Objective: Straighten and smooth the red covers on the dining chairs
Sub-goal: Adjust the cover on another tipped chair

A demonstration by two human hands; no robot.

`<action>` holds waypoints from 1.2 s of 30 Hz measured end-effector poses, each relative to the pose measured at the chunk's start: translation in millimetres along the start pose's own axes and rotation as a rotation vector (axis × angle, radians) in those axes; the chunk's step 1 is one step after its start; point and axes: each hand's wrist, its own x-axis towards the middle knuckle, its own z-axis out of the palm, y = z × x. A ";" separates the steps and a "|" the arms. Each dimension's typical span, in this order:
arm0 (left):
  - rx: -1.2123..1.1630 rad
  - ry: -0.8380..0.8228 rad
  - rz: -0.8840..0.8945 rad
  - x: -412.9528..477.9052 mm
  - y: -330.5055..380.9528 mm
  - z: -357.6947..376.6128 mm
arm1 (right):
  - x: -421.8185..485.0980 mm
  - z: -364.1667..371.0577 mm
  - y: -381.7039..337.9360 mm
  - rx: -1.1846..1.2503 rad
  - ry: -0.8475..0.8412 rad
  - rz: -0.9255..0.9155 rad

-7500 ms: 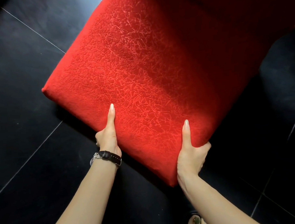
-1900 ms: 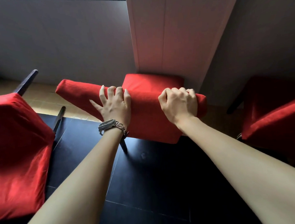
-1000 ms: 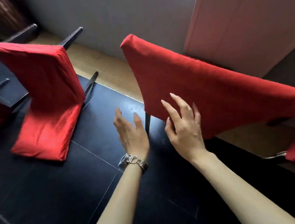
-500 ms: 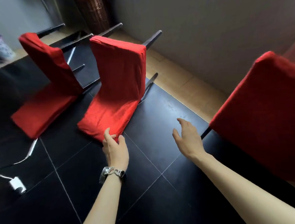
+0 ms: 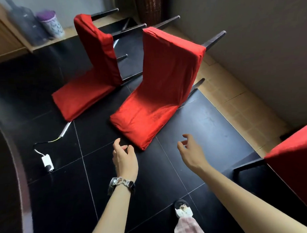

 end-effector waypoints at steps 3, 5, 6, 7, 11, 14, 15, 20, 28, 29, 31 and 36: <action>0.018 0.017 -0.061 21.5 8.2 -1.1 | 23.0 5.5 -11.5 -0.017 -0.053 0.014; 0.015 0.016 -0.094 35.3 14.2 1.9 | 39.6 7.3 -16.5 -0.041 -0.122 0.030; 0.017 0.020 -0.106 42.0 17.7 3.6 | 47.9 7.3 -19.2 -0.063 -0.183 0.049; 0.023 0.024 -0.114 48.9 21.6 4.9 | 55.6 6.8 -22.3 -0.090 -0.253 0.074; 0.032 0.029 -0.137 78.5 33.9 10.9 | 82.3 5.0 -31.7 -0.153 -0.421 0.102; 0.020 0.035 -0.165 97.4 38.0 15.5 | 102.8 4.1 -39.1 -0.205 -0.435 0.085; 0.015 0.034 -0.176 102.4 37.7 16.9 | 109.7 4.7 -41.8 -0.228 -0.441 0.080; -0.011 0.038 -0.236 124.0 29.3 17.8 | 137.5 20.7 -56.7 -0.300 -0.475 0.094; 0.021 0.011 -0.288 186.3 20.7 4.5 | 174.2 66.2 -100.4 -0.259 -0.465 0.123; 0.028 0.007 -0.287 195.2 22.3 2.4 | 178.8 72.6 -107.3 -0.242 -0.453 0.130; 0.042 -0.009 -0.271 214.8 23.9 -2.2 | 190.1 87.4 -119.5 -0.225 -0.434 0.142; 0.067 -0.042 -0.273 262.3 24.1 -15.0 | 210.7 116.2 -148.4 -0.233 -0.430 0.170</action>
